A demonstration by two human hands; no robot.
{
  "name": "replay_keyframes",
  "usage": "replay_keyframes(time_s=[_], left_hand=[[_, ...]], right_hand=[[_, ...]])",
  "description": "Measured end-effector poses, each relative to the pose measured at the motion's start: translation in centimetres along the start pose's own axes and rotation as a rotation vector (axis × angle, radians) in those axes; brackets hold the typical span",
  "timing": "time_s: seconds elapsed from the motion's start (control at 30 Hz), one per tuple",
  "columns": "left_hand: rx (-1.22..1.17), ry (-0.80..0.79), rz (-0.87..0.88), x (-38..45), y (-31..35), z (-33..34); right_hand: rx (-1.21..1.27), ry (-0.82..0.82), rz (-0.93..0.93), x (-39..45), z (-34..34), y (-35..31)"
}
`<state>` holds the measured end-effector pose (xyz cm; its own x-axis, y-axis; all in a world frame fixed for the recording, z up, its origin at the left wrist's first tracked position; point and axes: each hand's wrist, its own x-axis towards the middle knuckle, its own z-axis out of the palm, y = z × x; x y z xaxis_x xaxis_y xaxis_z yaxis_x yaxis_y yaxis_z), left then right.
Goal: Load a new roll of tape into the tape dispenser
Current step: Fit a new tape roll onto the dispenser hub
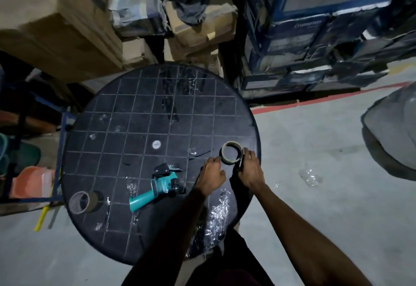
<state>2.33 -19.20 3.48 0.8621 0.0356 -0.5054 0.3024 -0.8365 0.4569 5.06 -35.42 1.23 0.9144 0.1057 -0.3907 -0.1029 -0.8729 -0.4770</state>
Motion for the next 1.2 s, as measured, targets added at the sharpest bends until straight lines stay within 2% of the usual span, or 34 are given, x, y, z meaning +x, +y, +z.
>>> replay_keyframes(time_s=[0.1,0.2,0.37,0.53,0.67,0.83,1.0,1.1,1.2], left_hand=[[-0.09,0.011,-0.044,1.9,0.2,0.4],[-0.159,0.018,-0.113,2.7,-0.8,1.0],[-0.261,0.001,-0.195,1.2,-3.8,0.4],[-0.379,0.01,-0.029,-0.4,-6.1,-3.4],[-0.818,-0.109,-0.012,-2.0,-6.2,-7.2],[-1.03,-0.101,0.097,-4.4,-5.7,-12.2],[-0.981,0.047,0.143,-7.1,-6.0,-17.8],[-0.957,0.133,0.137,-7.4,-7.6,-20.3],[-0.986,0.144,0.138,-7.9,-9.3,-22.0]], right_hand=[[0.069,-0.08,-0.016,3.3,0.1,0.1],[0.029,-0.157,-0.046,5.3,0.2,-0.6],[-0.002,-0.181,-0.085,5.7,0.6,-1.7],[0.161,-0.26,-0.091,3.8,-2.4,-4.8],[0.325,-0.281,-0.134,1.9,-5.6,-7.7],[0.572,-0.282,-0.113,-1.4,-9.5,-12.5],[0.808,-0.153,-0.091,-3.8,-9.9,-18.6],[0.827,-0.12,-0.123,-4.4,-9.2,-21.8],[0.875,-0.129,-0.137,-5.5,-8.5,-24.7]])
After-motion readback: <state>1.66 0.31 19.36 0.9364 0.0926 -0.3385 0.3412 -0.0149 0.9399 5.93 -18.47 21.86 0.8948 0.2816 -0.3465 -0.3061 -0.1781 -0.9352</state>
